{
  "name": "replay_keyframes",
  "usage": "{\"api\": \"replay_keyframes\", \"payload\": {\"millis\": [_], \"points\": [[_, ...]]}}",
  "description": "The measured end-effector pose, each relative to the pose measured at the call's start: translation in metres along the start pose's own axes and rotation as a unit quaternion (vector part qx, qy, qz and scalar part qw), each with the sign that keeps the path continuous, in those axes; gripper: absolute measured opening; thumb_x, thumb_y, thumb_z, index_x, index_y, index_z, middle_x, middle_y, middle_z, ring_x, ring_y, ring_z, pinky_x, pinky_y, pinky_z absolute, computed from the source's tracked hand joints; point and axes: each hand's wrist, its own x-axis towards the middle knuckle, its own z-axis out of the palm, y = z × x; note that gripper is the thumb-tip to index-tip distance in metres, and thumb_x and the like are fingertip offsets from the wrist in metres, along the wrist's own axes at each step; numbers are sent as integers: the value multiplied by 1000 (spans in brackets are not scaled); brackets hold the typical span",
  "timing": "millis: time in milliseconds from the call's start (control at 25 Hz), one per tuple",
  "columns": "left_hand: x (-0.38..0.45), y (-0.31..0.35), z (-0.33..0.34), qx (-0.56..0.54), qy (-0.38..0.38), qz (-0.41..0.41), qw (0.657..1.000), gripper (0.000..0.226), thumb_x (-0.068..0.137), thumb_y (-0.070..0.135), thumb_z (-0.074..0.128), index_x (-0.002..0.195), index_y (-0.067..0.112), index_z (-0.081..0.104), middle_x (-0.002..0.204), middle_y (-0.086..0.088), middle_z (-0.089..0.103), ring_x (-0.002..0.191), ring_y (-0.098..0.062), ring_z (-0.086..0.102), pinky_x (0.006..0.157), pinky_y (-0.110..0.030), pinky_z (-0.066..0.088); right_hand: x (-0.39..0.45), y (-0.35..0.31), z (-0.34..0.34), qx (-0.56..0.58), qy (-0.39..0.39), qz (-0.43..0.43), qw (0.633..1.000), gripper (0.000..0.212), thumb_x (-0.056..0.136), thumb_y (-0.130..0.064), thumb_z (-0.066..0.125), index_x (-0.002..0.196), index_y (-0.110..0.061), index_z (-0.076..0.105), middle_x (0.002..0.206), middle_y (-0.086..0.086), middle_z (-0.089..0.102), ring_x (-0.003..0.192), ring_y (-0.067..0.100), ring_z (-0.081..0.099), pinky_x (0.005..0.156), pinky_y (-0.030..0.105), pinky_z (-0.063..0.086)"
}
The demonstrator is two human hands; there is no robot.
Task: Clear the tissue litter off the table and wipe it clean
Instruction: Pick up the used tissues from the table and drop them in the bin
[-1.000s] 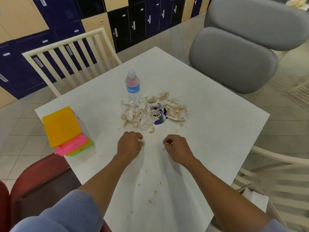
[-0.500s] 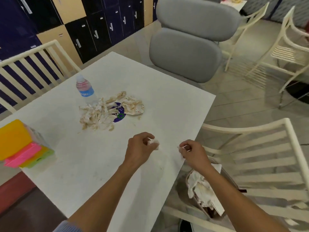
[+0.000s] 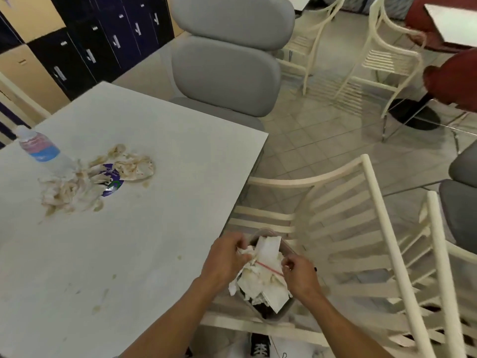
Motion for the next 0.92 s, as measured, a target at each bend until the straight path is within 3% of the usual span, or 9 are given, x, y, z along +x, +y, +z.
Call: {"api": "replay_keyframes", "payload": {"millis": [160, 240, 360, 520, 600, 720, 920], "points": [[9, -7, 39, 47, -20, -5, 999, 29, 74, 21, 80, 74, 25, 51, 81, 13, 53, 72, -5, 50, 59, -16, 34, 10, 22, 6, -23, -85, -3, 996, 23, 90, -10, 54, 107, -9, 71, 102, -1, 67, 101, 17, 62, 79, 19, 41], [14, -11, 55, 66, -29, -12, 997, 33, 73, 21, 81, 71, 26, 48, 79, 13, 50, 69, -4, 46, 58, -16, 32, 15, 28, 1, -33, -129, -5, 991, 30, 92, -12, 51, 118, -11, 66, 115, 0, 65, 114, 18, 59, 90, 20, 42], [16, -15, 73, 73, -31, -42, 996, 34, 76, 22, 78, 71, 25, 45, 81, 15, 48, 74, -5, 45, 59, -14, 30, 20, 30, -10, -33, -134, -19, 990, 34, 93, -16, 50, 125, -15, 62, 128, 1, 62, 118, 16, 56, 97, 20, 40], [17, -25, 89, 73, -40, -54, 995, 14, 82, 26, 71, 78, 27, 57, 103, 4, 60, 94, -16, 56, 78, -28, 46, 23, 23, -23, -1, -111, -37, 993, 33, 91, -17, 54, 124, -17, 63, 127, 0, 63, 117, 14, 58, 100, 24, 43], [16, -30, 87, 72, -35, -46, 996, 7, 87, 27, 67, 92, 23, 68, 110, 2, 61, 102, -17, 57, 86, -28, 46, 23, 17, -27, 10, -107, -51, 993, 32, 91, -17, 55, 122, -17, 63, 125, -1, 64, 116, 12, 58, 101, 26, 45], [14, -35, 74, 56, -8, -38, 998, 11, 88, 27, 64, 98, 23, 69, 109, 3, 63, 99, -14, 59, 83, -24, 45, 21, -4, -29, 4, -97, -81, 992, 29, 92, -16, 55, 118, -19, 66, 115, -1, 67, 107, 12, 61, 93, 24, 46], [14, -24, 14, 24, 32, -31, 999, 12, 87, 31, 63, 95, 25, 70, 96, 11, 68, 84, -8, 62, 81, -32, 54, 22, -64, -15, 30, -106, -136, 985, 23, 90, -17, 54, 105, -24, 70, 99, -10, 69, 92, 7, 64, 85, 28, 53]]}}
